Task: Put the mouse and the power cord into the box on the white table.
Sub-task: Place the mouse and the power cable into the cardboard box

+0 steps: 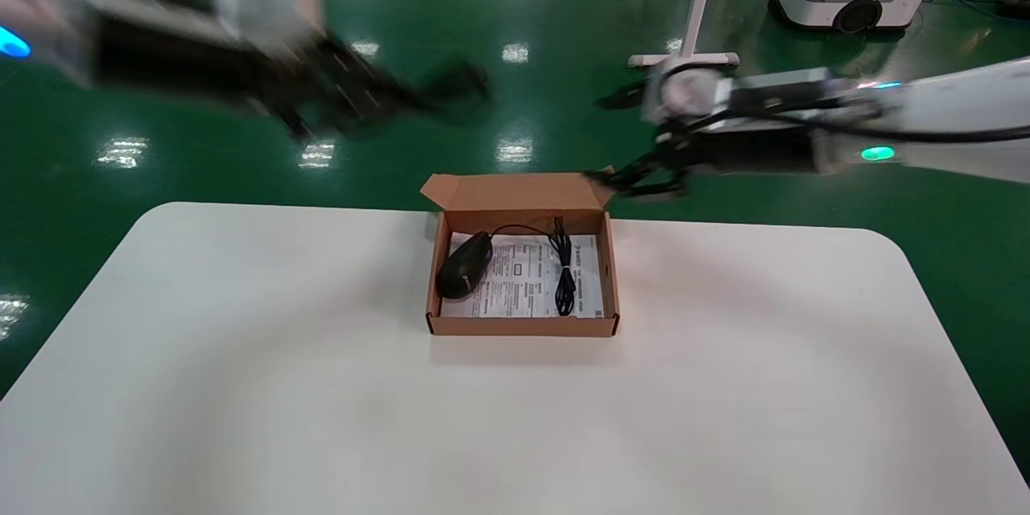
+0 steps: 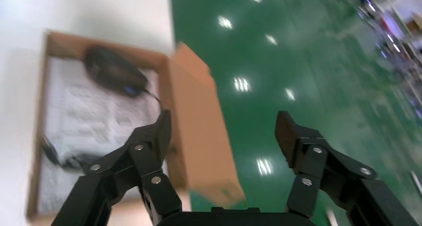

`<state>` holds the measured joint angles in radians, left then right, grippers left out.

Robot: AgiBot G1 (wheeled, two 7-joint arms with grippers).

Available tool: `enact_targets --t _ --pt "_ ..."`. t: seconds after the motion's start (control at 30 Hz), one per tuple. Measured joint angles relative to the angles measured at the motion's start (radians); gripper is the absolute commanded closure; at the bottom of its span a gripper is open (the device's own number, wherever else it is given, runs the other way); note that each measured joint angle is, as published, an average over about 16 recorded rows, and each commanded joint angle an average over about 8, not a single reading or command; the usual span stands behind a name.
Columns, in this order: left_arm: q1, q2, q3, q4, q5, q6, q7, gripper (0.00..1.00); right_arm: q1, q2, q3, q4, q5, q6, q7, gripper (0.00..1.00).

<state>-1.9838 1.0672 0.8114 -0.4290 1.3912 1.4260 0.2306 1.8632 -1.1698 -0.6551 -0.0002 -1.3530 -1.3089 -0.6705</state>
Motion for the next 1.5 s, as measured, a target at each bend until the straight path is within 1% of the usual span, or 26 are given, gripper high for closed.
enact_targets --t 0.2,0.4,0.53,0.67,0.7,0.73,0.8,0.83,0.93,0.97,1.0,1.07,1.1,1.13,1.37,1.5 --pt "0.098 0.120 0.000 0.086 -0.028 -0.038 0.067 1.00 0.033 0.107 -0.009 -0.021 -0.012 -0.032 0.007 0.00" --pt "0.157 0.223 0.004 0.181 -0.032 -0.116 0.151 1.00 0.054 0.198 -0.026 -0.035 -0.036 -0.071 0.007 0.00" --pt "0.180 0.262 0.010 0.224 -0.026 -0.174 0.192 1.00 0.061 0.238 -0.035 -0.040 -0.048 -0.088 0.004 0.00" --pt "0.198 0.280 0.018 0.242 -0.021 -0.232 0.216 1.00 0.064 0.263 -0.040 -0.045 -0.055 -0.098 0.002 0.00" --pt "0.202 0.282 0.020 0.243 -0.021 -0.245 0.220 0.98 0.064 0.267 -0.041 -0.046 -0.056 -0.100 0.002 0.00" --pt "0.206 0.284 0.022 0.243 -0.020 -0.258 0.223 0.94 0.064 0.271 -0.042 -0.048 -0.057 -0.102 0.001 0.00" --pt "0.213 0.285 0.028 0.240 -0.018 -0.278 0.228 0.81 0.064 0.277 -0.043 -0.050 -0.059 -0.106 0.000 0.00" --pt "0.216 0.286 0.031 0.237 -0.017 -0.285 0.230 0.73 0.063 0.279 -0.044 -0.051 -0.060 -0.107 -0.001 0.00" --pt "0.222 0.285 0.042 0.228 -0.013 -0.296 0.236 0.36 0.060 0.282 -0.045 -0.054 -0.062 -0.113 -0.002 0.00" --pt "0.223 0.284 0.045 0.226 -0.012 -0.297 0.237 0.26 0.058 0.282 -0.045 -0.056 -0.062 -0.115 -0.002 0.00" --pt "0.223 0.284 0.049 0.224 -0.010 -0.298 0.239 0.17 0.056 0.283 -0.045 -0.058 -0.062 -0.118 -0.002 0.00" --pt "0.224 0.283 0.055 0.220 -0.008 -0.297 0.241 0.05 0.052 0.283 -0.044 -0.061 -0.061 -0.124 -0.002 0.00" --pt "0.224 0.283 0.058 0.219 -0.007 -0.295 0.242 0.01 0.050 0.283 -0.044 -0.063 -0.061 -0.127 -0.002 0.00" --pt "0.224 0.283 0.061 0.218 -0.006 -0.293 0.244 0.00 0.048 0.283 -0.043 -0.065 -0.060 -0.131 -0.002 0.00" --pt "0.222 0.280 0.074 0.215 -0.002 -0.277 0.250 0.00 0.030 0.284 -0.035 -0.071 -0.050 -0.152 0.005 0.00" --pt "0.231 0.271 0.068 0.202 -0.012 -0.272 0.241 0.00 0.011 0.289 -0.024 -0.052 -0.034 -0.161 0.023 0.00"
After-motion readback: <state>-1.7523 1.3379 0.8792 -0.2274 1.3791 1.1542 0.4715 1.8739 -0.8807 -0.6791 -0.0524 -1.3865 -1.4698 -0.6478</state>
